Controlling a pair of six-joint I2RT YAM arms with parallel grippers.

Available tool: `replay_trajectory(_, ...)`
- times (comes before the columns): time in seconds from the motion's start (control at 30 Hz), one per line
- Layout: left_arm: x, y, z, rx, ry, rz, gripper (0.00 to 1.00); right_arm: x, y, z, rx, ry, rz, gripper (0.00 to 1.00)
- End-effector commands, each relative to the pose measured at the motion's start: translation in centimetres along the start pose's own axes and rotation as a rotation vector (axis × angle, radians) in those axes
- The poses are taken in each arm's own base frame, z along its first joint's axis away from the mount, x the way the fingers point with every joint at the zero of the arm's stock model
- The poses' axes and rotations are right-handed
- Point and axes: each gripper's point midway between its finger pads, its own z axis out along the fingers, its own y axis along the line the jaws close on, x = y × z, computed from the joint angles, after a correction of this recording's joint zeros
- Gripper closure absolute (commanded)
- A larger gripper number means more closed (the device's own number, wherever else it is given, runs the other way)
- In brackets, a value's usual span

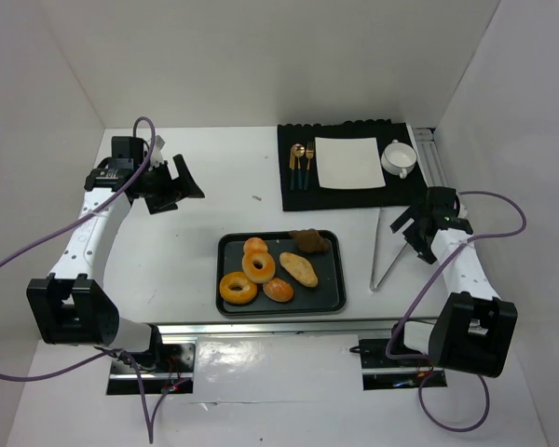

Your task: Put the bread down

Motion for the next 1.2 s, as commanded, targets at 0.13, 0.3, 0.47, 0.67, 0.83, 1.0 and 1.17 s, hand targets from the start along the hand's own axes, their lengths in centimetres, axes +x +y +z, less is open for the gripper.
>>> replay_trajectory(0.13,-0.6,-0.9,-0.5,0.045,-0.008,0.032,0.01,-0.7,0.0,-0.6,-0.044,-0.071,0.017,0.01)
replay_trajectory(0.3,-0.4,-0.9,-0.6,0.047,-0.007,0.032,0.01,1.1,-0.8,-0.1,-0.054,-0.050,-0.032,0.01)
replay_trajectory(0.47,0.1,-0.4,-0.3,0.031,0.006,0.024,0.00,3.4,-0.2,0.1,-0.075,-0.010,-0.100,0.01)
replay_trajectory(0.67,0.0,-0.6,-0.1,0.044,0.001,0.008,0.00,5.1,1.9,0.8,-0.139,0.031,-0.162,0.01)
replay_trajectory(0.83,0.1,-0.4,0.2,0.040,0.009,0.005,0.00,6.4,2.8,1.5,-0.160,0.045,-0.221,0.01)
replay_trajectory(1.0,0.2,-0.3,0.5,0.037,0.018,0.001,0.00,7.4,2.1,3.3,-0.045,0.087,-0.225,0.01)
replay_trajectory(1.17,0.1,-0.1,0.5,0.028,0.014,0.001,0.00,7.6,1.9,4.5,0.008,0.067,-0.235,0.01)
